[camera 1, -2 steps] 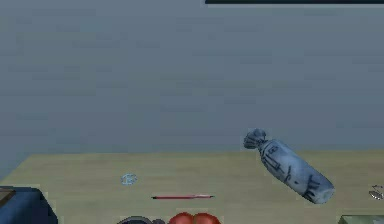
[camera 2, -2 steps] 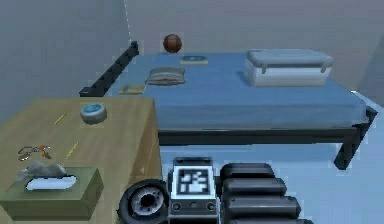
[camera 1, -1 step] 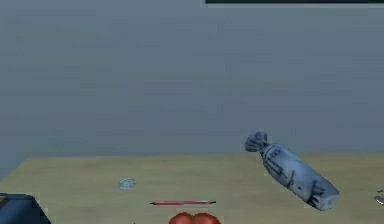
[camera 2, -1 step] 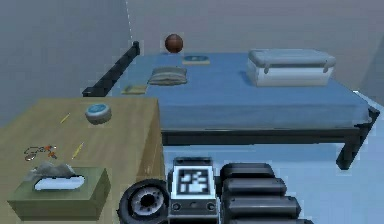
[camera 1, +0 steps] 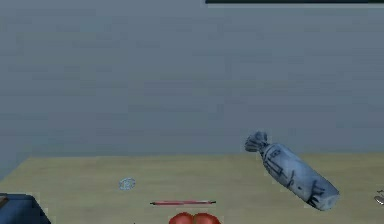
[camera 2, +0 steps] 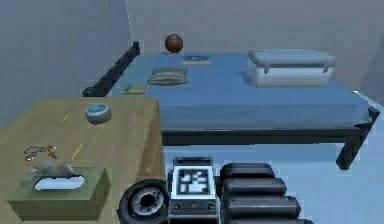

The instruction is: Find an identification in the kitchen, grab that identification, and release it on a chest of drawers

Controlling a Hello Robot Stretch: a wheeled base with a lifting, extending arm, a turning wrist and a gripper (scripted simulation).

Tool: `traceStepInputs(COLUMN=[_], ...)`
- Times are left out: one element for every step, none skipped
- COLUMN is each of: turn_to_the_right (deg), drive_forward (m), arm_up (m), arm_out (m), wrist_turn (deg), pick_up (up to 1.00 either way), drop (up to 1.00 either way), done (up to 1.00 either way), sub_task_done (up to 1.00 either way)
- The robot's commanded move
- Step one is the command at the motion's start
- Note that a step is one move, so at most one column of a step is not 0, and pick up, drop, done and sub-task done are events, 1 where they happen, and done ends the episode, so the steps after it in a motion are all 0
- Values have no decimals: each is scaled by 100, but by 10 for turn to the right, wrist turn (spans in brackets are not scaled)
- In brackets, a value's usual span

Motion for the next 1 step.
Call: traceStepInputs(turn_to_the_right=[0], drive_forward=[0], arm_up=[0], arm_out=[0], wrist_turn=[390], pick_up=[0], drop=[0], done=[0], sub_task_done=[0])
